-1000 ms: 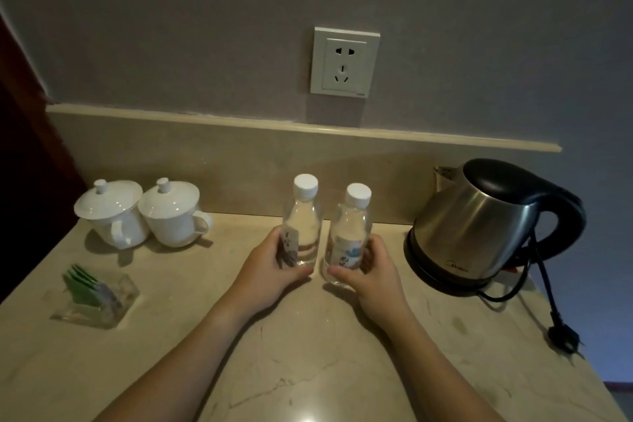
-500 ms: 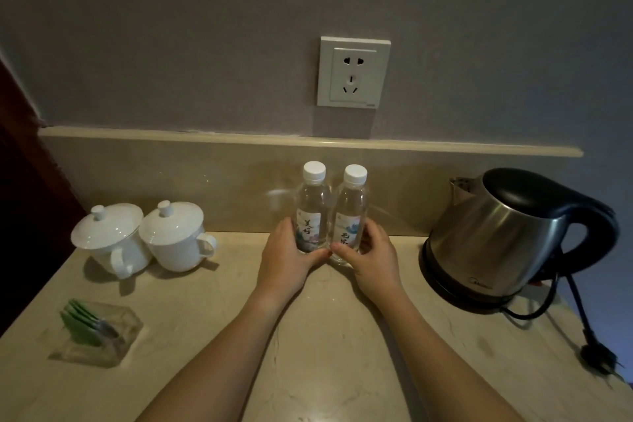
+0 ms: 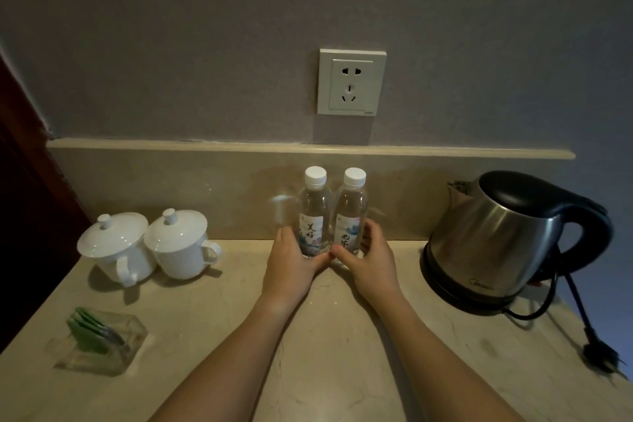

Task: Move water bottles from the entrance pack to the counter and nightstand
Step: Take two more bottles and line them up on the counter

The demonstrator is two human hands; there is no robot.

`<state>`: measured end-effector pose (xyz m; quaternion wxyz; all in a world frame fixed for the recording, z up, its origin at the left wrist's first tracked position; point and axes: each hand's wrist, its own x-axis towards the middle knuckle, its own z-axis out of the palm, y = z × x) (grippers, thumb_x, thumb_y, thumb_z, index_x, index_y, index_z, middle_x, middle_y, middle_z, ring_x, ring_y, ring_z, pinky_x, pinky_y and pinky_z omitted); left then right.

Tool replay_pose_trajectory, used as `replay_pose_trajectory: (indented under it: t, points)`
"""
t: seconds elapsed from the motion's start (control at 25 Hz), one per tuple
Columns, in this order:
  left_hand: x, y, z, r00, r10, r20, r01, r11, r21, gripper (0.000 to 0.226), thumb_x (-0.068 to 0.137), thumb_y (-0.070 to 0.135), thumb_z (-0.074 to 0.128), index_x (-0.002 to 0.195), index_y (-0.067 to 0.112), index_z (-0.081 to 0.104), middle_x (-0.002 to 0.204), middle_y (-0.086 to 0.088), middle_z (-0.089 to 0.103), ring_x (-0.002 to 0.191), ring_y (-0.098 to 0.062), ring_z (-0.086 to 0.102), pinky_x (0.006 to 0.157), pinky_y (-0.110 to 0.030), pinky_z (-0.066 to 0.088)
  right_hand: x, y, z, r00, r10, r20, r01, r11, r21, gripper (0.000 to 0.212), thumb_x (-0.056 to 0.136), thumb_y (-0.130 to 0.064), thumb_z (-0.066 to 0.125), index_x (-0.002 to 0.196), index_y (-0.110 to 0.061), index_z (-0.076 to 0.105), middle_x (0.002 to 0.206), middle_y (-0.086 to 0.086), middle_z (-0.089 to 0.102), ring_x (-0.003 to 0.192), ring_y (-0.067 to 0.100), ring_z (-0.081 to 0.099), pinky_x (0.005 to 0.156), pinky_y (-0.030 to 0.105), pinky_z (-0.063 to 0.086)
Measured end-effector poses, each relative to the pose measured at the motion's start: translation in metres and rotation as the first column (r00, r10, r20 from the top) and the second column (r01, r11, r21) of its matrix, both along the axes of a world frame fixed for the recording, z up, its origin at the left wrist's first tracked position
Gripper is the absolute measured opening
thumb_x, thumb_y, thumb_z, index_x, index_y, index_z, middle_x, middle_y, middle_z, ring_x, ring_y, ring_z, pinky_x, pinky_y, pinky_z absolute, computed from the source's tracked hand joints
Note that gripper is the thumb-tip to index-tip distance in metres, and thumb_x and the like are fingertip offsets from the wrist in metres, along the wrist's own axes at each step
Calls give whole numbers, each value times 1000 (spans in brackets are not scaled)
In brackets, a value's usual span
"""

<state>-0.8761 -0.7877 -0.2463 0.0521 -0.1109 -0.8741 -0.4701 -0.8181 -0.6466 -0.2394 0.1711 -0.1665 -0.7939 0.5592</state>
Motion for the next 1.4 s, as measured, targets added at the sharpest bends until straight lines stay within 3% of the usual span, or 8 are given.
replay_pose_trajectory:
  t: [0.12,0.24,0.4,0.6,0.76,0.88,1.08,1.4]
  points:
    - [27,-10,12,998,18,54,-20,999,45,86,63,56,81,128,14,43,122,3,47,113,-14,53,91,-32,52,23,-14,10,996,-77,-49,75,996,-56,89,75,-35,83,147,-28,31,139,-11,45,124,10,48,86,16,49]
    - [74,-45,55,986,112,-122,-85,974,211,40,83,33,72,117,20,54,111,5,61,100,-10,64,79,-17,53,44,-51,37,933,-67,-354,112,988,108,55,79,-40,70,126,-27,43,111,-4,53,100,4,56,84,12,47]
    - [144,-157,122,693,521,-498,-372,850,372,10,89,18,62,98,19,66,84,0,69,73,-16,67,65,-22,52,58,-166,91,758,256,-600,-287,957,46,33,82,-35,58,110,-17,55,85,-9,57,76,2,54,70,14,44]
    - [274,-347,152,439,836,-330,-786,535,310,3,89,18,66,92,19,64,81,9,65,72,0,62,61,-10,46,117,-337,141,498,673,-548,-812,583,-22,8,87,-31,62,94,-27,59,75,-10,58,68,-1,56,62,13,44]
    - [380,-467,128,141,988,-55,-936,152,316,13,83,17,72,92,10,66,79,2,66,70,-8,60,59,-10,43,168,-471,145,216,904,-370,-972,235,8,13,89,-21,71,97,-14,63,75,-6,61,64,-4,55,62,11,44]
    - [428,-531,112,25,999,34,-958,14,286,18,79,21,75,94,14,67,85,-2,70,77,-12,66,64,-18,49,193,-563,124,96,970,-225,-994,103,20,17,85,-19,74,98,-19,64,80,-5,65,65,1,56,61,12,45]
    - [450,-657,111,9,1000,-14,-950,13,311,21,80,19,74,100,20,66,97,4,69,91,-9,66,82,-29,55,193,-702,110,93,983,-161,-993,103,54,12,89,-14,68,94,-24,64,84,-2,66,68,9,59,55,13,46]
    - [390,-850,112,161,986,-51,-941,169,294,17,82,15,72,98,20,66,94,3,69,88,-11,66,79,-26,56,134,-898,120,123,985,-121,-983,138,125,11,90,-18,68,100,-21,63,85,0,66,64,6,56,52,11,44]
